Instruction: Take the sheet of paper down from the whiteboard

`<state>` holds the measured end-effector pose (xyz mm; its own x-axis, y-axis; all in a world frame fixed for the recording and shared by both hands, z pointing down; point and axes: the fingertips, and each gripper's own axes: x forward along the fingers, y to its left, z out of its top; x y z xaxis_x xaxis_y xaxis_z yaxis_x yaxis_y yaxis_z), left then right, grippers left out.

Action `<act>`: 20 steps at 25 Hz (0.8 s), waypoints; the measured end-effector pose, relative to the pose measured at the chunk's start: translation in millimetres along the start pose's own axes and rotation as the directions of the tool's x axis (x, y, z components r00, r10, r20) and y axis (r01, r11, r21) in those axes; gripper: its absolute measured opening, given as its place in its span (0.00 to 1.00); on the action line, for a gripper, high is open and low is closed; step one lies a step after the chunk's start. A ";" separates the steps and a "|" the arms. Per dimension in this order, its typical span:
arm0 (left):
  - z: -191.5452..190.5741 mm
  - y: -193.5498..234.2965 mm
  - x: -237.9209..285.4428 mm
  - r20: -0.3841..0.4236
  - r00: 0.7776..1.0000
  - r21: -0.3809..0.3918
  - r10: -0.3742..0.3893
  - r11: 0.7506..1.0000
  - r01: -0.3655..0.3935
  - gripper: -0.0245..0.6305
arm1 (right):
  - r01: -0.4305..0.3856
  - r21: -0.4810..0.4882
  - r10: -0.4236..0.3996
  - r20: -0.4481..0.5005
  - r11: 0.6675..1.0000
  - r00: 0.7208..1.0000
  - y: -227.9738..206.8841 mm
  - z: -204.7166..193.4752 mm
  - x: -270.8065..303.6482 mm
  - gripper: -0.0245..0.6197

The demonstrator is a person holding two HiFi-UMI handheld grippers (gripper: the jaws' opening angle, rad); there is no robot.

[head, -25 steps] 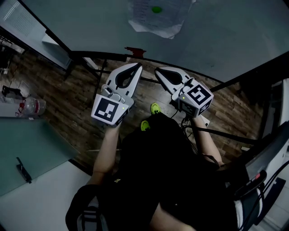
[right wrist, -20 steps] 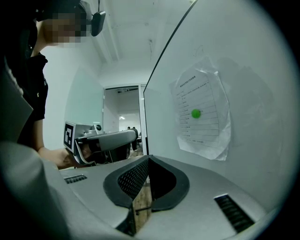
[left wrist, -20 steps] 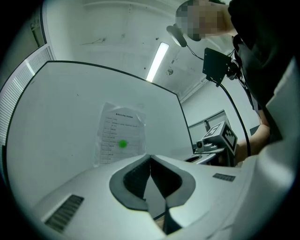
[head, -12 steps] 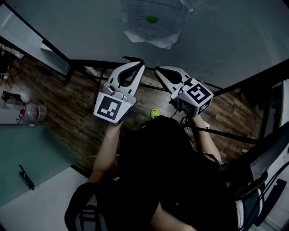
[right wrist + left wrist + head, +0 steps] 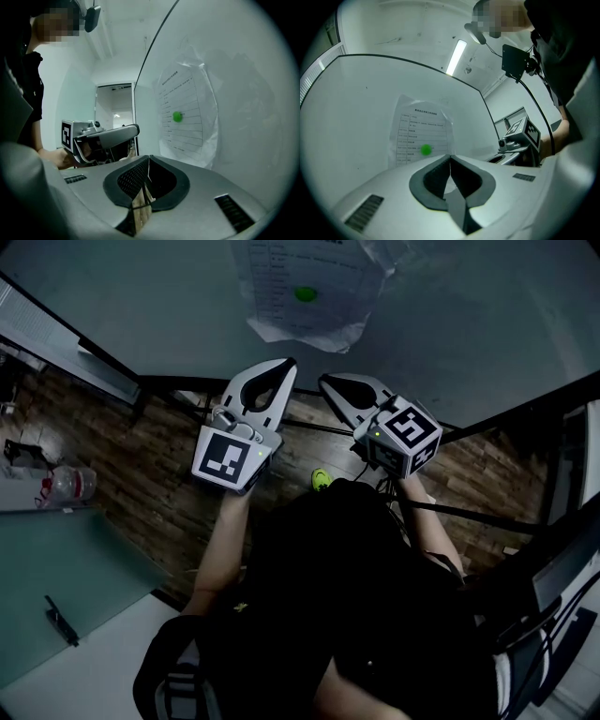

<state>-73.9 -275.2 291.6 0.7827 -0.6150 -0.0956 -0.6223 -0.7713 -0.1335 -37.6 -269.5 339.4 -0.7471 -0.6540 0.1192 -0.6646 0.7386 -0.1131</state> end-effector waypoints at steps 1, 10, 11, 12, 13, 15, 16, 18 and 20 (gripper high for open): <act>-0.2 2.0 2.9 0.001 1.000 0.000 0.001 1.000 -0.001 0.07 | 0.005 0.000 -0.005 -0.005 1.000 1.000 -3.5 0.3 0.8 0.05; 3.5 18.3 28.1 0.016 1.000 0.024 0.015 1.000 -0.016 0.11 | 0.036 -0.006 -0.037 -0.036 0.999 0.999 -29.9 4.6 0.6 0.12; 4.0 20.4 30.7 0.018 1.000 0.024 0.018 1.000 -0.018 0.12 | 0.038 -0.006 -0.038 -0.038 0.999 0.999 -32.0 5.3 0.9 0.12; 4.1 22.6 33.3 0.021 1.000 0.024 0.020 1.000 -0.021 0.12 | 0.038 -0.006 -0.039 -0.040 0.999 0.998 -34.2 5.5 1.4 0.13; 4.0 24.8 36.1 0.023 1.000 0.023 0.022 0.999 -0.022 0.12 | 0.037 -0.007 -0.037 -0.045 0.999 0.998 -36.4 5.3 2.2 0.13; 3.1 28.4 42.1 0.023 0.999 0.021 0.022 1.000 -0.023 0.13 | 0.032 -0.008 -0.033 -0.058 0.999 0.998 -40.6 3.5 4.1 0.14; 2.7 29.9 45.1 0.022 1.000 0.022 0.022 1.000 -0.022 0.14 | 0.030 -0.009 -0.031 -0.065 1.000 0.997 -42.8 2.7 4.8 0.14; 2.9 32.4 51.0 0.023 0.999 0.027 0.022 0.999 -0.023 0.16 | 0.029 -0.010 -0.030 -0.074 1.000 0.997 -47.4 2.3 5.8 0.15; 3.6 34.2 55.6 0.024 0.999 0.037 0.026 0.999 -0.027 0.17 | 0.031 -0.011 -0.032 -0.079 0.999 0.996 -51.2 2.7 6.1 0.15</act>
<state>-51.7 -335.2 278.2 0.7664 -0.6306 -0.1223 -0.6422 -0.7482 -0.1669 -8.2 -311.7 343.3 -0.7222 -0.6620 0.2007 -0.6871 0.7199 -0.0981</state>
